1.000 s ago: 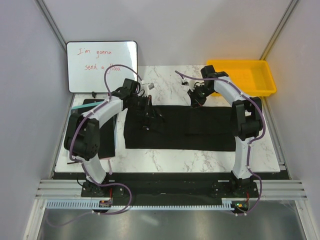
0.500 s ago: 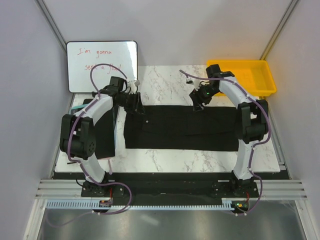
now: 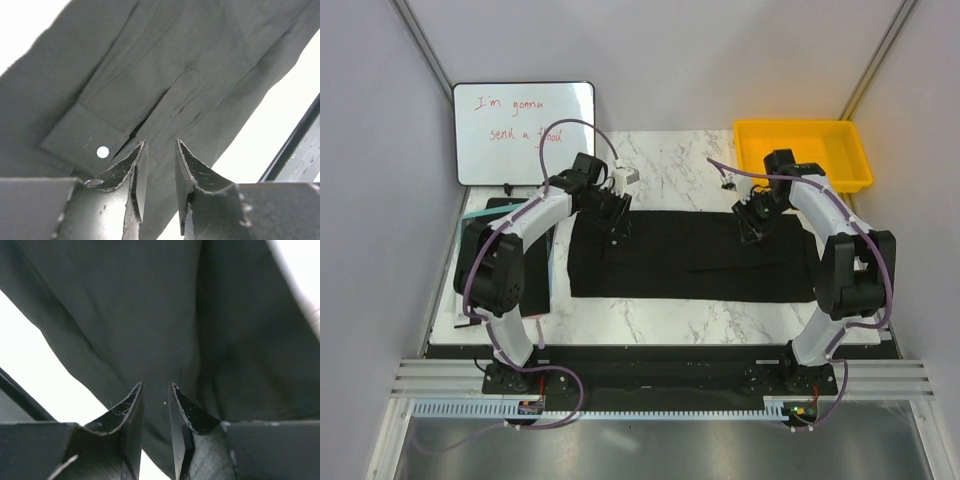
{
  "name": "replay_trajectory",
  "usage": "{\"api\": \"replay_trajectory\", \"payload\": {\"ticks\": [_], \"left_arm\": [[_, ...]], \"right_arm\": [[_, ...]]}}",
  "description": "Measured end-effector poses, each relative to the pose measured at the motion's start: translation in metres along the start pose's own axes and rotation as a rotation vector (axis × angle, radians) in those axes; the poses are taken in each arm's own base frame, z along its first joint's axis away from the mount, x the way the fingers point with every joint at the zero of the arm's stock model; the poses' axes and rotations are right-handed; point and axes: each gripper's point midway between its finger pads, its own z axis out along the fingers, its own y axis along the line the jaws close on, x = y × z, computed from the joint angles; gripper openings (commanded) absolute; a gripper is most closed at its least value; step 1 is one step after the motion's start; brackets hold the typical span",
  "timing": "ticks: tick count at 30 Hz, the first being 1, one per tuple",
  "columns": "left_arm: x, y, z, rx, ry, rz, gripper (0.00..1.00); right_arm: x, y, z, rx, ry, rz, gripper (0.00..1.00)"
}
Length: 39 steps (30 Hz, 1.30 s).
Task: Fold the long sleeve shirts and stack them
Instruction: Fold the shirt
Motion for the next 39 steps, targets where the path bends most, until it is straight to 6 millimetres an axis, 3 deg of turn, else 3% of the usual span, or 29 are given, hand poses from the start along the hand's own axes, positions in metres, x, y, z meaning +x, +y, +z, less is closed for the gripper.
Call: {"api": "replay_trajectory", "payload": {"ticks": [5, 11, 16, 22, 25, 29, 35, 39], "left_arm": [[0.027, 0.019, 0.021, -0.038, 0.092, -0.05, 0.31], [0.068, 0.039, 0.034, -0.087, 0.205, -0.121, 0.3], [0.076, 0.041, 0.036, -0.093, 0.227, -0.132, 0.28], [0.082, 0.038, 0.035, -0.078, 0.223, -0.128, 0.27], [0.097, 0.021, 0.032, -0.04, 0.253, -0.114, 0.25], [0.126, -0.02, 0.031, 0.033, 0.358, -0.062, 0.24], [0.165, -0.088, 0.031, 0.171, 0.548, 0.028, 0.24], [0.164, -0.101, 0.026, 0.238, 0.587, 0.013, 0.24]], "right_arm": [[0.052, -0.022, 0.021, -0.006, 0.131, 0.096, 0.35], [0.088, -0.046, 0.029, 0.027, 0.197, 0.163, 0.35], [0.1, -0.059, 0.046, 0.059, 0.238, 0.165, 0.35], [0.1, -0.061, 0.048, 0.078, 0.25, 0.174, 0.42], [0.099, -0.061, 0.047, 0.083, 0.247, 0.171, 0.45], [0.099, -0.065, 0.041, 0.104, 0.244, 0.171, 0.48], [0.094, -0.075, 0.011, 0.158, 0.203, 0.209, 0.5], [0.084, -0.076, -0.013, 0.2, 0.164, 0.216, 0.45]]}}
